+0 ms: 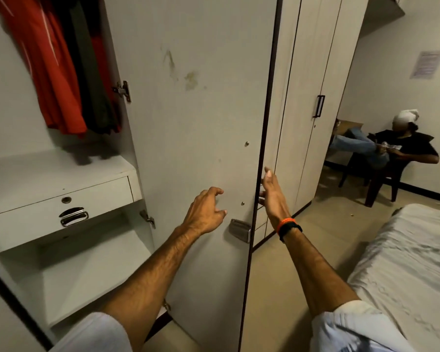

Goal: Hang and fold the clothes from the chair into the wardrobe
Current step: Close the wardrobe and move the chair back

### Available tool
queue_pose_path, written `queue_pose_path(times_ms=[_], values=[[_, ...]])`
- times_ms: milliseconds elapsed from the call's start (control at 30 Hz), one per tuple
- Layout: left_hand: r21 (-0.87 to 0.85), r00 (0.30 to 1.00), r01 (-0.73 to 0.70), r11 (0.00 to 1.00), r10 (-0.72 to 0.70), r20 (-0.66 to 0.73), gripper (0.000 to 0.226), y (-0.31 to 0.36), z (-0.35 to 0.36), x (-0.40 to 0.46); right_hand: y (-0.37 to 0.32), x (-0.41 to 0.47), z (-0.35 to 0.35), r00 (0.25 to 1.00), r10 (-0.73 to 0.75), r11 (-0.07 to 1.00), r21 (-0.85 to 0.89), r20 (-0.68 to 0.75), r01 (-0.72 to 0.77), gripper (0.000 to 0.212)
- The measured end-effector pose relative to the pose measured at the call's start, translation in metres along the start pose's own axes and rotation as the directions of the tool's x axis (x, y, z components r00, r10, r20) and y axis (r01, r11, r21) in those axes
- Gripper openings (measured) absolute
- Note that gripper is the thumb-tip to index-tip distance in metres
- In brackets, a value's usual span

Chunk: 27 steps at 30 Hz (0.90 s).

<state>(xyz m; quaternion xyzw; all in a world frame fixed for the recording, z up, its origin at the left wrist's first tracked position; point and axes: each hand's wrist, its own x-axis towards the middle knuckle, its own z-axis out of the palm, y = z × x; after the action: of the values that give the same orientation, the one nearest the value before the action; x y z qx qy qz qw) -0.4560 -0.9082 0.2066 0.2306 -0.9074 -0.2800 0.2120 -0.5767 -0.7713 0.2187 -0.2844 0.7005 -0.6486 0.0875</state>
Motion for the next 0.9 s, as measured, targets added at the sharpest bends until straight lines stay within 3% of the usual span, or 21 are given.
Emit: queue_pose_path(times_ms=[100,167,300,400,467,633,800,900], values=[[-0.009,0.998,-0.005,1.000,0.005,-0.062,0.047,-0.008,-0.008,-0.008,-0.010,-0.007,0.007,0.993,0.019,0.993,0.114,0.116,-0.032,0.055],[-0.033,0.987,-0.002,0.999,-0.003,-0.159,0.033,-0.014,-0.018,-0.017,-0.017,-0.020,0.020,0.989,-0.070,0.993,0.109,0.132,0.055,0.050],[-0.043,0.947,0.033,0.999,-0.045,-0.317,0.015,-0.039,-0.046,-0.049,-0.026,-0.048,0.063,0.930,-0.323,0.940,0.170,0.174,0.294,0.067],[-0.004,0.932,0.104,0.995,-0.099,-0.348,0.020,-0.066,-0.078,-0.084,-0.041,-0.074,0.113,0.878,-0.401,0.910,0.228,0.261,0.348,0.056],[0.052,0.908,0.190,0.980,-0.156,-0.389,0.025,-0.085,-0.105,-0.110,-0.049,-0.090,0.152,0.838,-0.446,0.891,0.242,0.314,0.384,0.062],[0.004,0.784,0.404,0.915,-0.344,-0.517,0.025,-0.132,-0.182,-0.181,-0.073,-0.125,0.253,0.734,-0.541,0.835,0.152,0.411,0.529,0.062],[-0.045,0.604,0.574,0.818,-0.459,-0.652,0.015,-0.193,-0.262,-0.237,-0.100,-0.149,0.346,0.621,-0.579,0.757,0.063,0.529,0.651,0.043],[-0.076,0.532,0.609,0.789,-0.478,-0.699,0.016,-0.232,-0.302,-0.248,-0.115,-0.152,0.398,0.610,-0.576,0.740,0.029,0.544,0.672,0.043]])
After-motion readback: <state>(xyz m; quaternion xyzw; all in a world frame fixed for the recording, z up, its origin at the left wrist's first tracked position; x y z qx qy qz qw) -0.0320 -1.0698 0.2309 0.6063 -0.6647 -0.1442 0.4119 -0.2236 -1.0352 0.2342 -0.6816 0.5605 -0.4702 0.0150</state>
